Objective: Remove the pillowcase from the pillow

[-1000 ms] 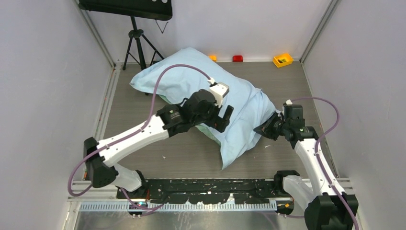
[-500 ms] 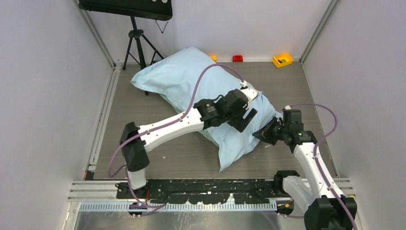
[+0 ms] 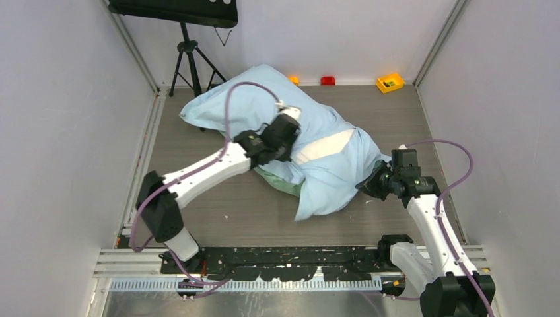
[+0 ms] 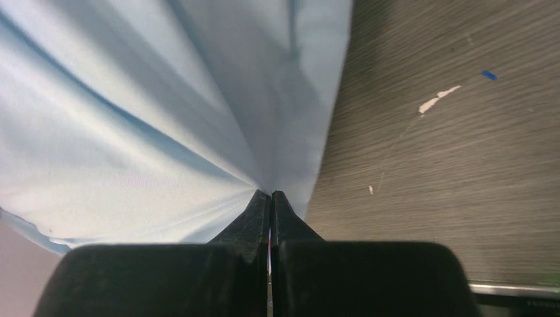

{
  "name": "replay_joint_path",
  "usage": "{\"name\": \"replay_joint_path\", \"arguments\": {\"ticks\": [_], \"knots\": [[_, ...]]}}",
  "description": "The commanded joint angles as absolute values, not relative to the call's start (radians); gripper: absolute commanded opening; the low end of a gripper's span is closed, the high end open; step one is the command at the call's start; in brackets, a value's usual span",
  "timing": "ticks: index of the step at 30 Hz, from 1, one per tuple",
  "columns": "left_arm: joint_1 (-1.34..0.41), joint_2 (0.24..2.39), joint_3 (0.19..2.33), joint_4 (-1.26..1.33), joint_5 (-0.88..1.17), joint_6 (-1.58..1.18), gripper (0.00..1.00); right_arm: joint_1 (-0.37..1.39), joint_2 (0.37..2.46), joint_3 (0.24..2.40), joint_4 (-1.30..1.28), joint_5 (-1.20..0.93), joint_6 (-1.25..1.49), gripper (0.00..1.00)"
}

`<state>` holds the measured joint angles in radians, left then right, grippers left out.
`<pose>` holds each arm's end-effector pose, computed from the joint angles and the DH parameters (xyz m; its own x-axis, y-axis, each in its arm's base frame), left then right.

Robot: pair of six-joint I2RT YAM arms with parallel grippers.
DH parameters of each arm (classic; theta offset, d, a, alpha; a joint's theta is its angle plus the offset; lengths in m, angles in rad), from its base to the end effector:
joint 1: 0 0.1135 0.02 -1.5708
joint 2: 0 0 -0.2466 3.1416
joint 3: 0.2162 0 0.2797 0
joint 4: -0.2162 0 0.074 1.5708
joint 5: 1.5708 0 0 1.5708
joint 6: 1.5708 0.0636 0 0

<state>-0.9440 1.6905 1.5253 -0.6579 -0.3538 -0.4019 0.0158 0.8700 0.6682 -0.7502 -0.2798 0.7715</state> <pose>0.2640 -0.3270 0.2746 -0.6390 0.2567 -0.7251 0.4038 0.9143 -0.0322 0.2187 0.0210 0.1959 -0.7061 0.6590 -0.2590 0.4422 0.6961 0.5657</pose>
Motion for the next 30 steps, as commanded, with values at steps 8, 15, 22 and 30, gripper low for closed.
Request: {"name": "replay_joint_path", "arguments": {"ticks": [8, 15, 22, 30], "knots": [[-0.761, 1.371, 1.097, -0.419, -0.212, -0.587, 0.0, 0.014, 0.907, 0.754, -0.897, -0.08, 0.764, 0.01], [-0.761, 1.314, 0.989, -0.29, -0.042, -0.54, 0.0, 0.014, 0.914, 0.816, -0.902, -0.292, 0.708, 0.43], [-0.761, 1.209, 0.868, -0.216, -0.015, -0.514, 0.0, 0.013, 0.744, 0.866, -0.9, -0.313, 0.707, 0.93], [-0.761, 1.18, 0.832, -0.127, 0.04, -0.521, 0.0, 0.014, 0.884, 0.973, -0.908, -0.29, 0.831, 0.93]]}}
